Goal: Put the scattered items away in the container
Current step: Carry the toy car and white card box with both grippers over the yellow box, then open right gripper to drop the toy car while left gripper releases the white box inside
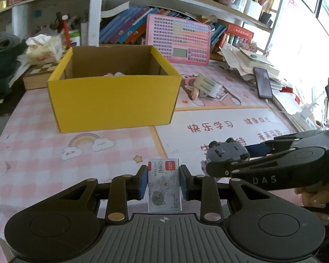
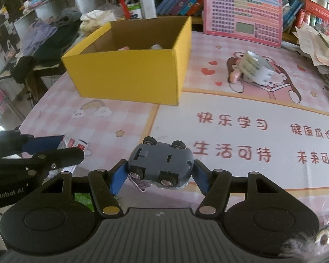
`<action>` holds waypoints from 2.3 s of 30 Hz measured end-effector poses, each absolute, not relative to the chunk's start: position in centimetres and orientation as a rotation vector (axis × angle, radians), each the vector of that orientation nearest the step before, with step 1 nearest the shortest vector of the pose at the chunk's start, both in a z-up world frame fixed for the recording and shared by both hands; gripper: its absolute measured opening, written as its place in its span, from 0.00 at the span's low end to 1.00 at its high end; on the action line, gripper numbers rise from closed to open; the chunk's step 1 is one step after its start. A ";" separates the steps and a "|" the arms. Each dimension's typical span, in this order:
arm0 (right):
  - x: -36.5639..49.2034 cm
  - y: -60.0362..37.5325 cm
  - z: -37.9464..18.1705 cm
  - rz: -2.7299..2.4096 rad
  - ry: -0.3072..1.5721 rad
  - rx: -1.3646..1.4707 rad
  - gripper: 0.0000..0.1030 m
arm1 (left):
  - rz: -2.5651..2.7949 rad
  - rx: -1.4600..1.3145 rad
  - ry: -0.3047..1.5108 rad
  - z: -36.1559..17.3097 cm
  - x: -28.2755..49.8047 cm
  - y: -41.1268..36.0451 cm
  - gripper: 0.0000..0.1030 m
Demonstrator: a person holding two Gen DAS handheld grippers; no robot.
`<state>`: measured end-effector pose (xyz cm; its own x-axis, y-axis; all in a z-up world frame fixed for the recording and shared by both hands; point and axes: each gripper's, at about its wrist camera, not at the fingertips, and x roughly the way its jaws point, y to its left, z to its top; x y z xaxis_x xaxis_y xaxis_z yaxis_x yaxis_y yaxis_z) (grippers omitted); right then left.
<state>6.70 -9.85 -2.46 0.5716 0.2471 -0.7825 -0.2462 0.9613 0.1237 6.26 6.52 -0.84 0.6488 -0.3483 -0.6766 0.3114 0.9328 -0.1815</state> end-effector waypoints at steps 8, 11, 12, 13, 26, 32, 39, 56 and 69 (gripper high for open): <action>5.8 -7.3 -2.2 0.311 0.922 -0.029 0.60 | -0.360 -0.078 0.770 -0.8 5.2 9.0 0.28; 5.6 -6.3 -2.1 0.322 0.920 -0.042 0.60 | -0.349 -0.087 0.762 -0.8 4.9 9.8 0.28; 5.6 -6.0 -2.1 0.327 0.920 -0.046 0.60 | -0.345 -0.091 0.760 -0.7 4.9 10.1 0.28; 5.6 -5.7 -2.1 0.331 0.919 -0.051 0.60 | -0.340 -0.095 0.758 -0.7 4.9 10.3 0.28; 6.5 -2.2 -1.8 0.424 0.918 -0.109 0.60 | -0.257 -0.134 0.727 -0.2 5.0 13.6 0.28; 7.3 -1.2 -1.7 0.459 0.911 -0.122 0.60 | -0.226 -0.139 0.715 0.2 5.3 14.4 0.28; 8.6 -1.1 -1.6 0.487 0.906 -0.133 0.60 | -0.209 -0.137 0.704 0.7 6.7 14.3 0.28; 16.2 -2.6 2.9 0.528 0.742 -0.123 0.60 | -0.229 -0.082 0.588 5.0 15.2 12.8 0.28; 25.8 -3.0 3.6 0.543 0.688 -0.269 0.60 | -0.267 0.014 0.605 5.8 25.2 11.2 0.28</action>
